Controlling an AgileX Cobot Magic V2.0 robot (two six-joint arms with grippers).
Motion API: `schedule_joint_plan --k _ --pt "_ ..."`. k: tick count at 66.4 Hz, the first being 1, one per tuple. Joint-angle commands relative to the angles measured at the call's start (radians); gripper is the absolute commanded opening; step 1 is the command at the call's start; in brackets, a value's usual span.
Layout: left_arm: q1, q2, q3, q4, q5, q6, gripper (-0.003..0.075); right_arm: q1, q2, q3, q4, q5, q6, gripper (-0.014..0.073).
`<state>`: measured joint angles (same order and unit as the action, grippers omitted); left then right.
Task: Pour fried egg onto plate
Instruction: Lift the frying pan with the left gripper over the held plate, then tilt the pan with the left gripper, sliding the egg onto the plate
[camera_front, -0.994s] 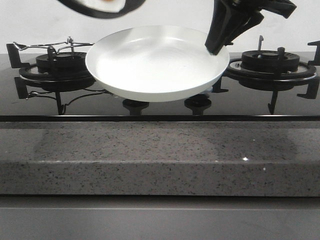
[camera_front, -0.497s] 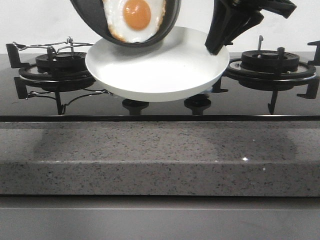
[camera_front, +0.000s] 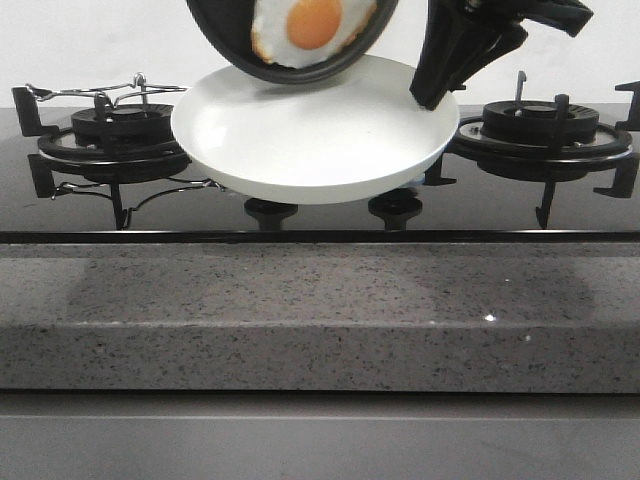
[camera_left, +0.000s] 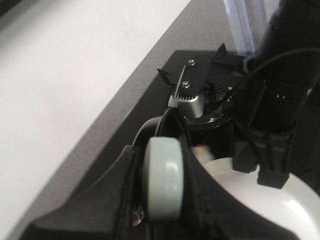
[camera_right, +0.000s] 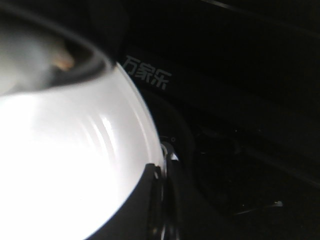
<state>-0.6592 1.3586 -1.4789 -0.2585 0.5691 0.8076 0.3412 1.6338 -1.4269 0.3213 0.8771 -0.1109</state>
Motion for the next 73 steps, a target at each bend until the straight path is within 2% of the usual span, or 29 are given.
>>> schedule_joint_plan --k 1,19,25,35,54,66,73 --pt "-0.045 -0.038 -0.034 0.081 -0.123 -0.002 -0.0020 0.000 -0.047 -0.023 0.026 -0.045 -0.002 -0.0068" --pt "-0.037 -0.038 -0.034 0.093 -0.128 -0.008 -0.0020 0.000 -0.047 -0.023 0.026 -0.045 -0.002 -0.0068" --pt "0.002 -0.038 -0.034 0.093 -0.128 -0.063 -0.0020 0.000 -0.047 -0.023 0.026 -0.045 -0.002 -0.0068" --pt "0.140 -0.038 -0.034 0.047 -0.125 -0.163 -0.0020 0.000 -0.047 -0.023 0.026 -0.045 -0.002 -0.0068" --pt "0.544 -0.034 -0.034 -0.431 -0.086 -0.164 -0.0020 0.000 -0.047 -0.023 0.026 -0.045 -0.002 -0.0068" --pt "0.801 0.042 -0.034 -0.770 0.059 -0.162 -0.0020 0.000 -0.047 -0.023 0.026 -0.045 -0.002 -0.0068" --pt "0.909 0.120 -0.034 -0.953 0.160 -0.162 -0.0020 0.000 -0.047 -0.023 0.026 -0.045 -0.002 -0.0068"
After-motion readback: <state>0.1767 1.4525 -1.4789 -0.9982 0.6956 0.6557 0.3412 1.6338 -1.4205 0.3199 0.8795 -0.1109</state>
